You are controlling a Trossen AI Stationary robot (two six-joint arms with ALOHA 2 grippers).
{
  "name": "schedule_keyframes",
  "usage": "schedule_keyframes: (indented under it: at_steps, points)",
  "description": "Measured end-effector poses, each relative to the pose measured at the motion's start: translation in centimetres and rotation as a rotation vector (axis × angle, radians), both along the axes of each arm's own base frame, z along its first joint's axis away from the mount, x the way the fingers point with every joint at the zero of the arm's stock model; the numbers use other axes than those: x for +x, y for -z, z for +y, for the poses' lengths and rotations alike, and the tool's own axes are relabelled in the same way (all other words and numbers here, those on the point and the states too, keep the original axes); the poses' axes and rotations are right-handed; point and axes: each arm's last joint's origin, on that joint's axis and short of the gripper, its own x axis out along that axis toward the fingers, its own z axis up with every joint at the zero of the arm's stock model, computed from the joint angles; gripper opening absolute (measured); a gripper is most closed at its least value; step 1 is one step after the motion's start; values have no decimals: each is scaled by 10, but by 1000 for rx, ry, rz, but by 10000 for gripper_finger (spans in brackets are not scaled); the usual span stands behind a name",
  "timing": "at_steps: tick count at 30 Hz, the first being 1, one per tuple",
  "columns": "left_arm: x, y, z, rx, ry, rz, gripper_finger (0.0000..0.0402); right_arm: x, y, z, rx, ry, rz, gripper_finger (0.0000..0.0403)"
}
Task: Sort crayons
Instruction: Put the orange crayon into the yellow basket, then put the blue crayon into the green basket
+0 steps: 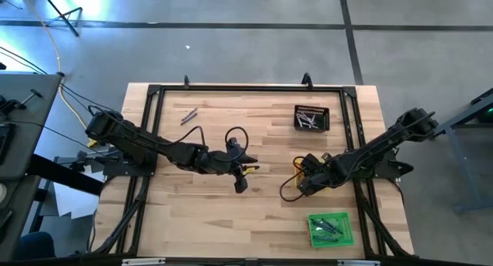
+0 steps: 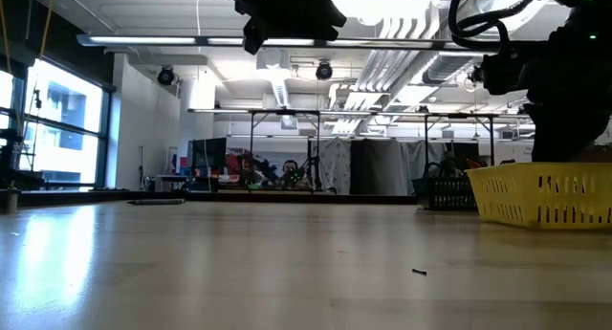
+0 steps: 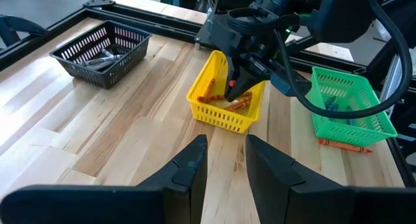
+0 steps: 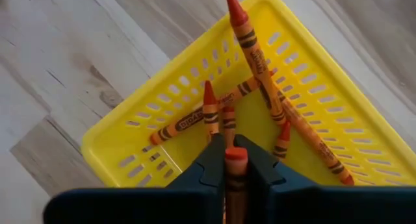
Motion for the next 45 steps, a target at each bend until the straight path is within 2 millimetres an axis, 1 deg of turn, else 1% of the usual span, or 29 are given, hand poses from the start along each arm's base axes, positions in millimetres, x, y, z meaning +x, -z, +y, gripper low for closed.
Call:
schedule_keyframes:
  at_steps: [10, 16, 19, 23, 27, 31, 33, 36, 39, 45]
  points:
    - [-1, 1, 0, 1, -1, 11, 91, 1, 0, 0, -3, -18, -3, 68]
    - [-4, 6, 1, -3, -12, 70, 91, 1, 0, 0, -6, -27, -1, 76]
    - [-8, 13, 2, 1, -25, 156, 91, 0, -3, 0, 0, -27, -13, 76]
    - [-23, 30, 13, -6, -102, 381, 91, -2, -13, -1, 10, -43, -71, 76]
    - [-42, 44, 33, -35, -253, 622, 91, -4, -28, -4, 1, -81, -177, 76]
    - [-58, 50, 57, -20, -360, 811, 91, -7, -45, -8, -30, -111, -291, 76]
    - [-63, 51, 72, -26, -413, 874, 91, -9, -53, -10, -49, -116, -346, 76]
    - [-69, 51, 97, -50, -498, 936, 91, -13, -63, -13, -59, -118, -406, 76]
    - [-73, 52, 121, -96, -535, 969, 91, -17, -69, -15, -62, -111, -447, 76]
    - [-84, 52, 167, -154, -560, 1015, 91, -19, -72, -16, -54, -111, -461, 76]
